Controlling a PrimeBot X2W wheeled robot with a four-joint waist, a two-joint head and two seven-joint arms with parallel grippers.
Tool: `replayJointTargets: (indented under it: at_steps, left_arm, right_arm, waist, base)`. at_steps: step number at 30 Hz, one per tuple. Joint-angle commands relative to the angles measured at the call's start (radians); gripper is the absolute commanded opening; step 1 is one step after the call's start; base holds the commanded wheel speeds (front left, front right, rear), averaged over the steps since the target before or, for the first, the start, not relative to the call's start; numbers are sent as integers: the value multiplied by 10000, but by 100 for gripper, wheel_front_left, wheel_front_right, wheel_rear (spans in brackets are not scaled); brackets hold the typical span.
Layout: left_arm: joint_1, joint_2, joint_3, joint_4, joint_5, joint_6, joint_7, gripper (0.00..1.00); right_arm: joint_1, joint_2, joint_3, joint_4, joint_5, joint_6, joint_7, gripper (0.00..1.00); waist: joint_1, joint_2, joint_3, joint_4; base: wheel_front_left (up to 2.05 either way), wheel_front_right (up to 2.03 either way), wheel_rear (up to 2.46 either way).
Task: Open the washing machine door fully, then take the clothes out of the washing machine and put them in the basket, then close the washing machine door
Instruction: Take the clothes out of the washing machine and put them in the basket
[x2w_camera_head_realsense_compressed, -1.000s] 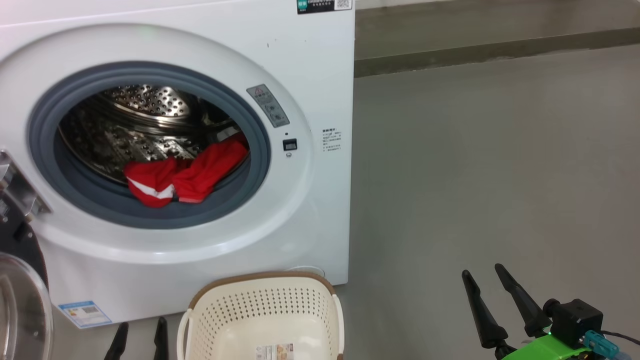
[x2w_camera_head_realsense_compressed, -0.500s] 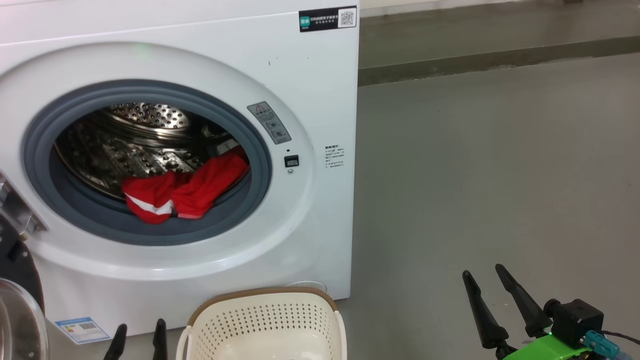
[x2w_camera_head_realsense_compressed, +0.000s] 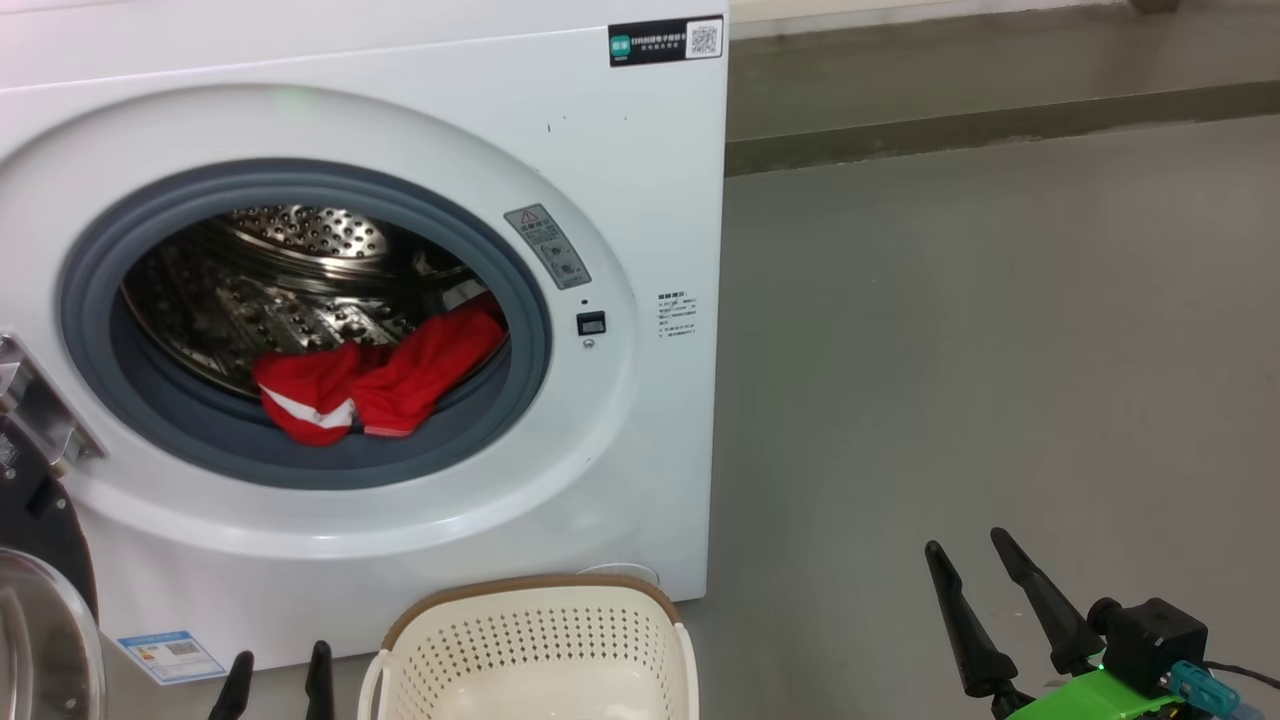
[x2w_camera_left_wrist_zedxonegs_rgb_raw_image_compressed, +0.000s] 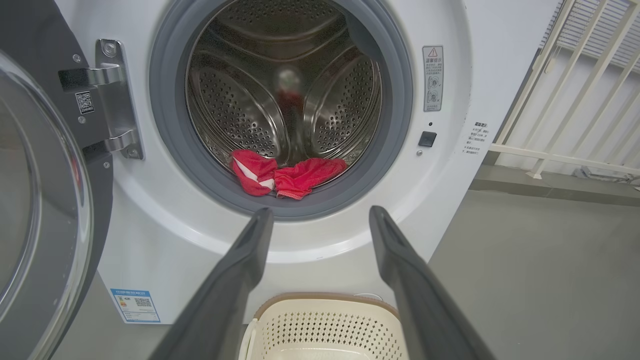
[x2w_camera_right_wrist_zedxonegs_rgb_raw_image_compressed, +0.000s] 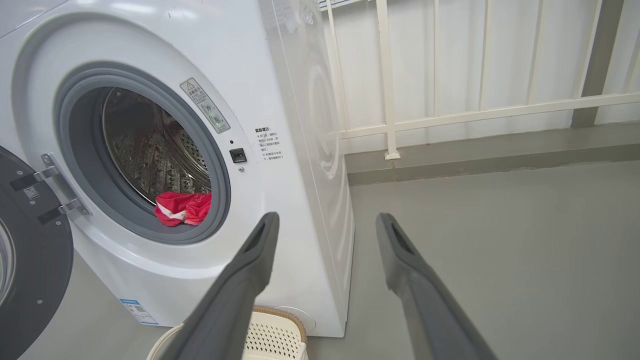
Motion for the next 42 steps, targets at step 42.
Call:
replayJointTargets:
  at_steps: [42]
  left_arm:
    - [-6299, 414, -131, 2754, 788, 17, -120, 100]
  right_arm:
    - [-1682, -363, 119, -577, -204, 35, -63, 100]
  waist:
    - [0, 0, 2959, 829]
  base:
    - [0, 0, 0]
